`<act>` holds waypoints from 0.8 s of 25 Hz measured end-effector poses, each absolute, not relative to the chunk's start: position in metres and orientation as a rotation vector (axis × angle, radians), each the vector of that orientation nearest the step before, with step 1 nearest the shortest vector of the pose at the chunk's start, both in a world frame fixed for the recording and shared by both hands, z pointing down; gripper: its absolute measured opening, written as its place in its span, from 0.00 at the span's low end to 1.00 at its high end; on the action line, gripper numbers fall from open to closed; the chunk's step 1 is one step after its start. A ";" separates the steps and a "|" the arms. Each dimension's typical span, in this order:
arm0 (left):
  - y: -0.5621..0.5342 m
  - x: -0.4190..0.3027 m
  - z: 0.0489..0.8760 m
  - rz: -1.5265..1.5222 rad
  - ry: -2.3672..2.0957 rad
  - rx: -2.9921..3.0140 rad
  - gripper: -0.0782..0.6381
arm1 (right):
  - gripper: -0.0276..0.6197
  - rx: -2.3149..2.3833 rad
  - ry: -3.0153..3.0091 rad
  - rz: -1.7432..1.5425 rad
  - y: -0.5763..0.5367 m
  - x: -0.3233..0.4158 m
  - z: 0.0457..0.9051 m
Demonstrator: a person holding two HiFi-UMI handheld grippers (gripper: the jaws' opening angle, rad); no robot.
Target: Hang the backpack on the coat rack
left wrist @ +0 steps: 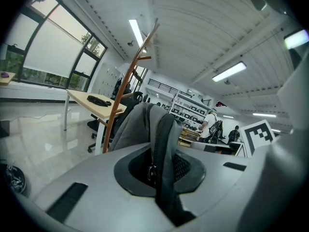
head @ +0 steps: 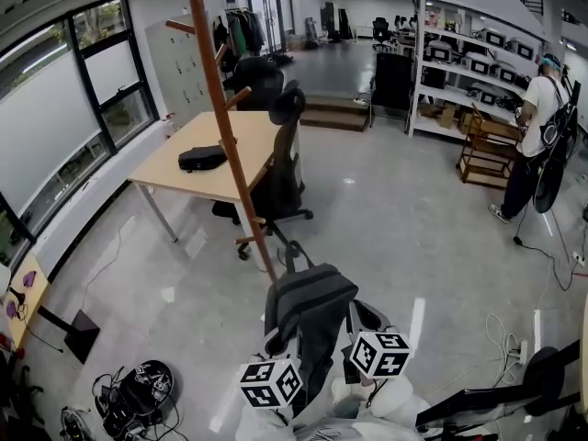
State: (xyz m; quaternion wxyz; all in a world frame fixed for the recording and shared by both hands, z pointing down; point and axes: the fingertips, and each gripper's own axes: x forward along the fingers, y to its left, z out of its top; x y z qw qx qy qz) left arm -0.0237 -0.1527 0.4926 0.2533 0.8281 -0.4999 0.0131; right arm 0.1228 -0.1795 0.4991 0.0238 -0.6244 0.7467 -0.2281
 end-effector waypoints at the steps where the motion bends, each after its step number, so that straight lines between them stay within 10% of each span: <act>1: -0.160 -0.021 0.493 0.033 -1.363 2.249 0.14 | 0.06 -1.925 2.317 -0.707 -0.188 0.125 0.499; 20: -0.277 0.019 0.510 -0.002 -1.428 2.164 0.14 | 0.06 -1.837 2.432 -0.767 -0.320 0.153 0.518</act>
